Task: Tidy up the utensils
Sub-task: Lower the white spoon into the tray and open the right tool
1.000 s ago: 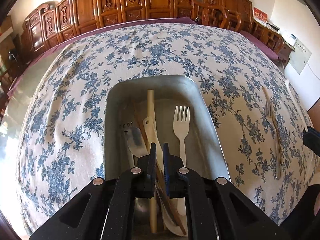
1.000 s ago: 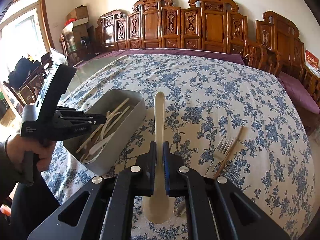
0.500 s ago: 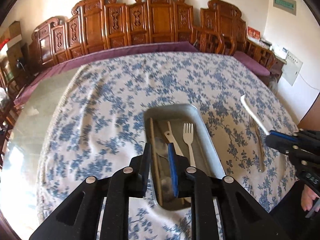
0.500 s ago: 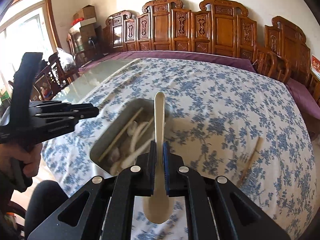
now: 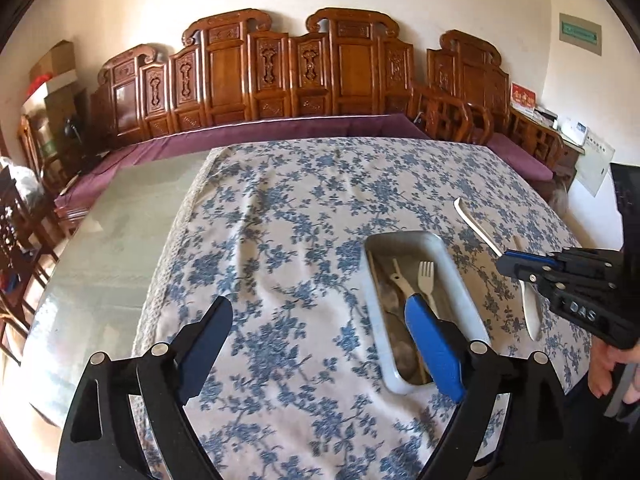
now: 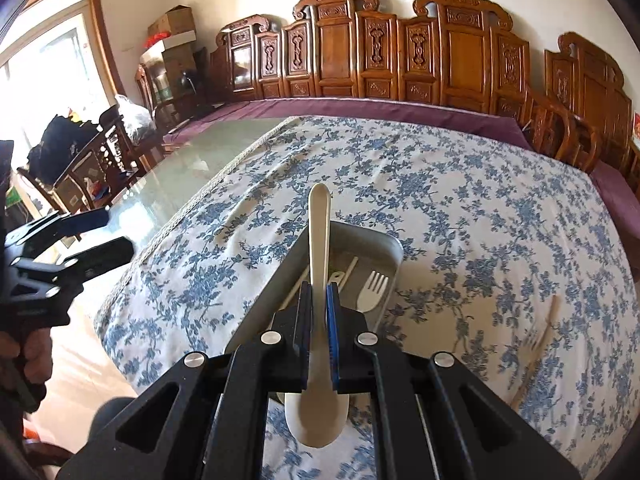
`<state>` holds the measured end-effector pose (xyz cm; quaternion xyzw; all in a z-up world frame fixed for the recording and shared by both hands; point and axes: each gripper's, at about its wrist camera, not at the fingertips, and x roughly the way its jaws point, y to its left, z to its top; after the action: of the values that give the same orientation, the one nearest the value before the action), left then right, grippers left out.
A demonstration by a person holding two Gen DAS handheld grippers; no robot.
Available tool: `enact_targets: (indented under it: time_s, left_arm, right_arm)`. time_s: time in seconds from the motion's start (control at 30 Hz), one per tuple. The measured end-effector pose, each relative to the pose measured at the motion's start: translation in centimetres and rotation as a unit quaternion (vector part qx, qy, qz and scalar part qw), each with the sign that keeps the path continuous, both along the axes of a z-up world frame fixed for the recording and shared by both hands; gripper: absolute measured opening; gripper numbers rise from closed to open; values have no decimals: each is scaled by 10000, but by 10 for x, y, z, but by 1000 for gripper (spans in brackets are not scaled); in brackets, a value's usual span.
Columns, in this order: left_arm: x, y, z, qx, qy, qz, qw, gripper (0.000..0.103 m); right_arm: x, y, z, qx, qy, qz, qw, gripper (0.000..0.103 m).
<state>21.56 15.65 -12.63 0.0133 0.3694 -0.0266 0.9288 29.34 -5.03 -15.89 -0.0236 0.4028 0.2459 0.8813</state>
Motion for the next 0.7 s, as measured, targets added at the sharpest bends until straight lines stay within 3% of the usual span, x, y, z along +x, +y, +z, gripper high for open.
enact_targets:
  time_s: [0.23, 0.4, 0.7]
  left_arm:
    - [-4, 24, -2, -137, 50, 138, 9998, 85]
    - [-5, 29, -1, -196, 47, 120, 9997, 85]
    - [-5, 32, 2, -162, 41, 10, 9999, 85]
  right_arm:
    - [25, 19, -26, 42, 432, -203, 9989, 9]
    - [43, 34, -53, -205, 676, -358, 9969, 9]
    - [57, 50, -82, -430, 859, -406, 9945, 9]
